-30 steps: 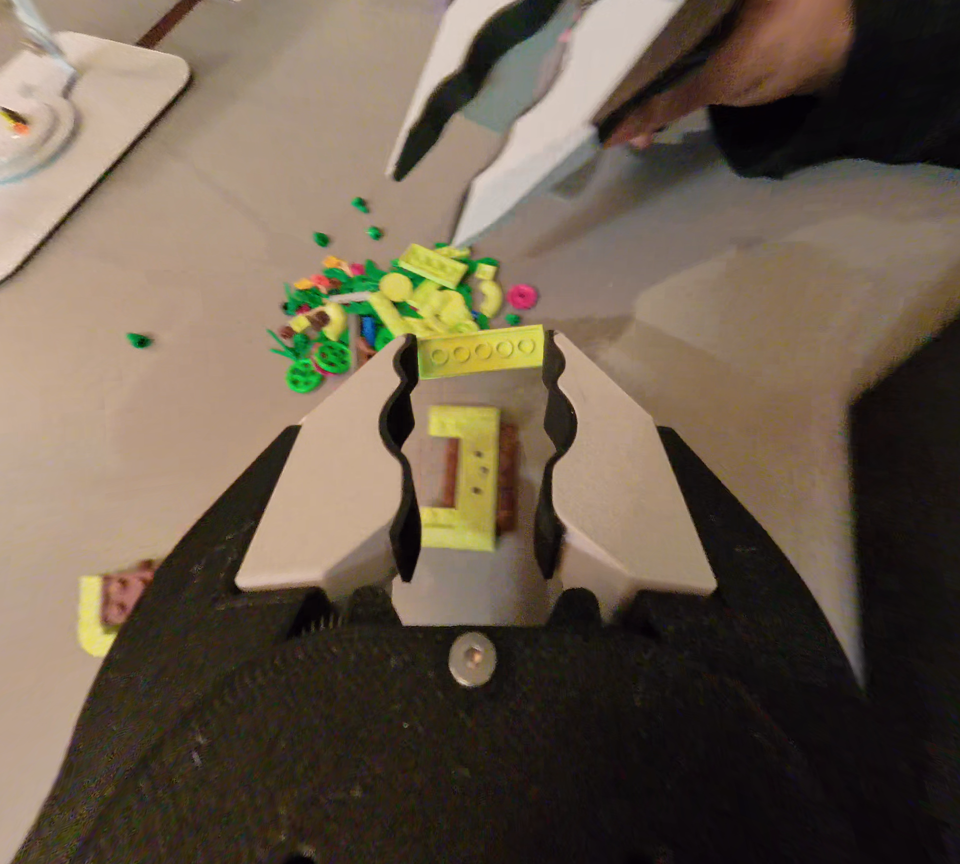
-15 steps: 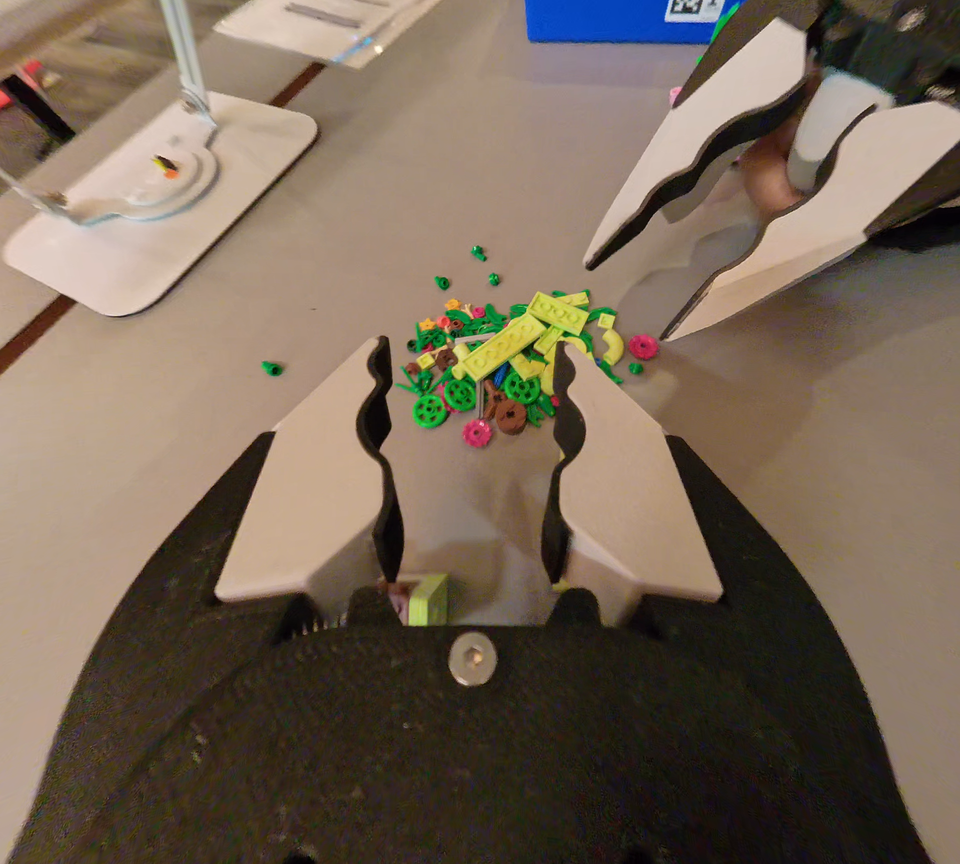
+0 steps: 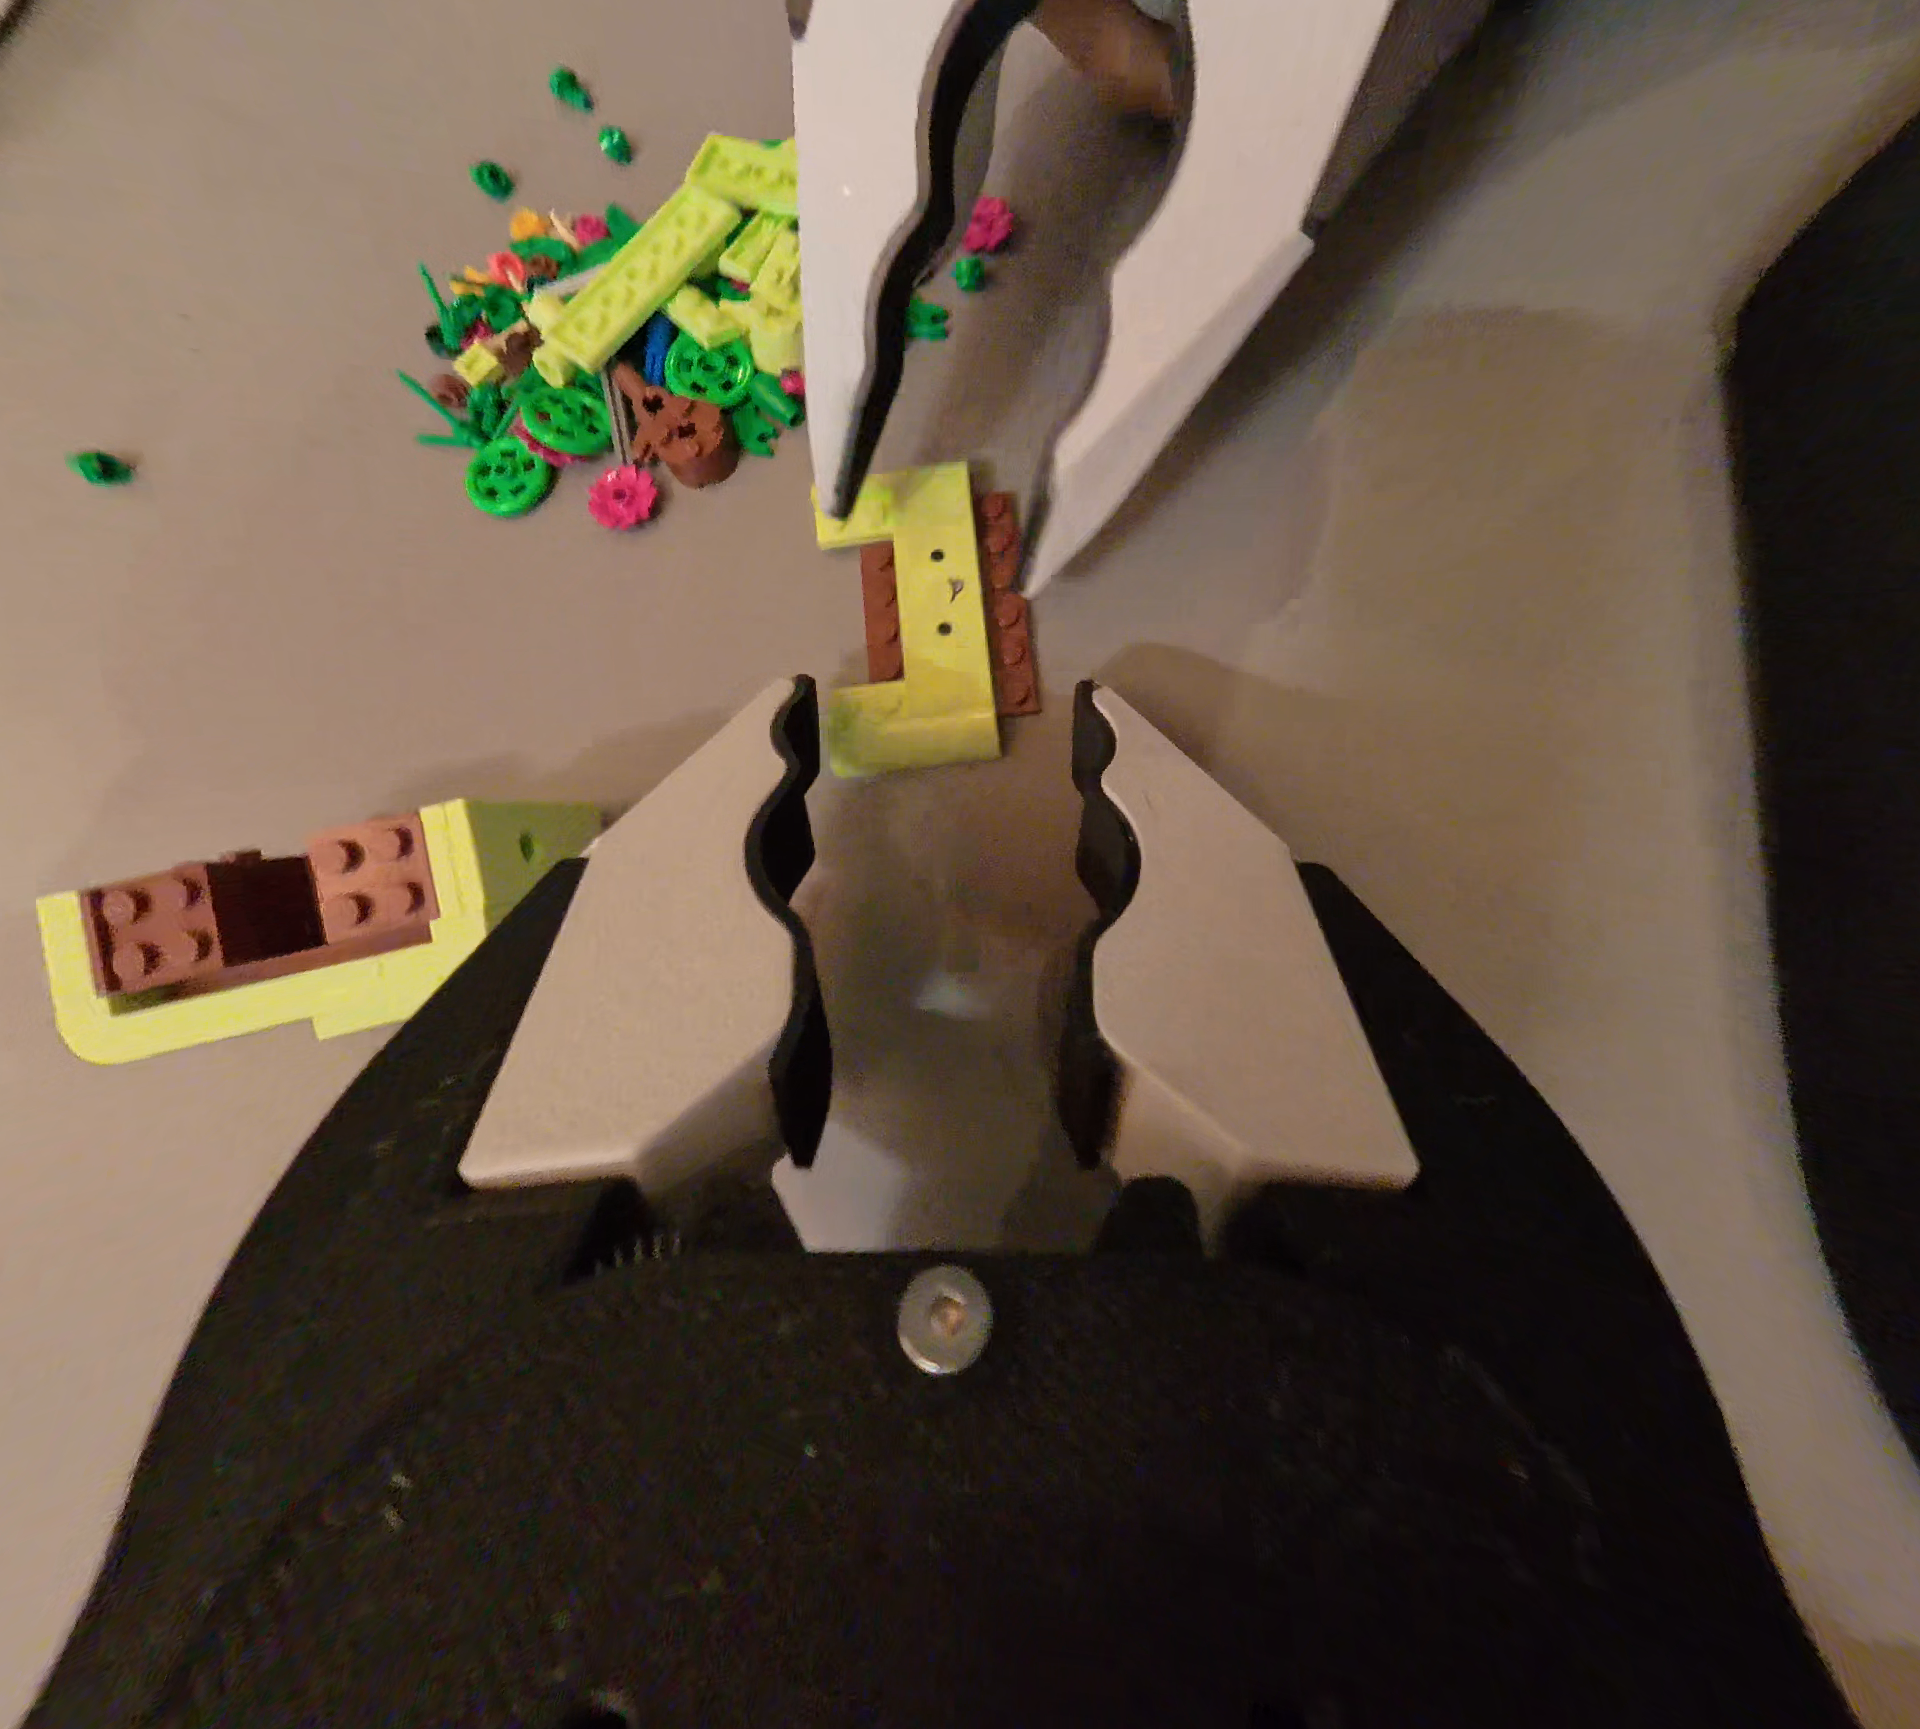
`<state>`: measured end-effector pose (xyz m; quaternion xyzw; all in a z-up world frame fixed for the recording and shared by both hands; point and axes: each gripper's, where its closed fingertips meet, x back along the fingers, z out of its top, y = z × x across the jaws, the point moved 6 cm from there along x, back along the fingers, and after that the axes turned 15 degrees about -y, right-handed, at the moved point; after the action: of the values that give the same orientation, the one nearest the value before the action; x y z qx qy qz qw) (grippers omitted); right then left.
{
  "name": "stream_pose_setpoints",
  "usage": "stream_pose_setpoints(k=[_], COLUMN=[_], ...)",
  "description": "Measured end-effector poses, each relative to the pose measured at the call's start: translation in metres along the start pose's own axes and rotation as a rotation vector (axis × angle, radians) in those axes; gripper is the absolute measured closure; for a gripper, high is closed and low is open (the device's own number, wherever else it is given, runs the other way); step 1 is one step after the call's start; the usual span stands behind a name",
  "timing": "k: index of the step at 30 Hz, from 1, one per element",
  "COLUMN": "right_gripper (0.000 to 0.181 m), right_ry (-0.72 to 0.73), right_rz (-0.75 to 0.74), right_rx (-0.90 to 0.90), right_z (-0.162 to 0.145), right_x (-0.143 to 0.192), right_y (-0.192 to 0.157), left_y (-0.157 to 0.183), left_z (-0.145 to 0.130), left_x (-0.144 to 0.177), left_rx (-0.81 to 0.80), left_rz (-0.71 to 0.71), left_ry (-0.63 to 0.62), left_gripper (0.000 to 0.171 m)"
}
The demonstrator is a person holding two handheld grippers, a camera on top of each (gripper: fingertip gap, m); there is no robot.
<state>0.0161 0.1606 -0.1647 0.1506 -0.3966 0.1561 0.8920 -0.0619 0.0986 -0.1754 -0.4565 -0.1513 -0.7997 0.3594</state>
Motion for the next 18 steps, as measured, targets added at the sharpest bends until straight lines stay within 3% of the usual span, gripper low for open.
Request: stream_pose_setpoints(k=[3, 6, 18], right_gripper=[0.149, 0.163, 0.164], right_ry=[-0.073, -0.079, -0.066], right_rz=[0.086, 0.158, 0.262], right_rx=[0.013, 0.005, 0.015], right_z=[-0.001, 0.001, -0.006], right_x=[-0.012, -0.015, -0.003], right_y=[0.002, 0.004, -0.02], left_y=[-0.006, -0.008, 0.013], left_z=[0.0, -0.001, -0.001], left_x=[0.001, -0.001, -0.001], left_rx=[0.057, 0.075, -0.089], left_rz=[-0.019, -0.015, -0.136], left_ry=[0.008, -0.008, -0.015], left_gripper=[0.126, 0.129, 0.133])
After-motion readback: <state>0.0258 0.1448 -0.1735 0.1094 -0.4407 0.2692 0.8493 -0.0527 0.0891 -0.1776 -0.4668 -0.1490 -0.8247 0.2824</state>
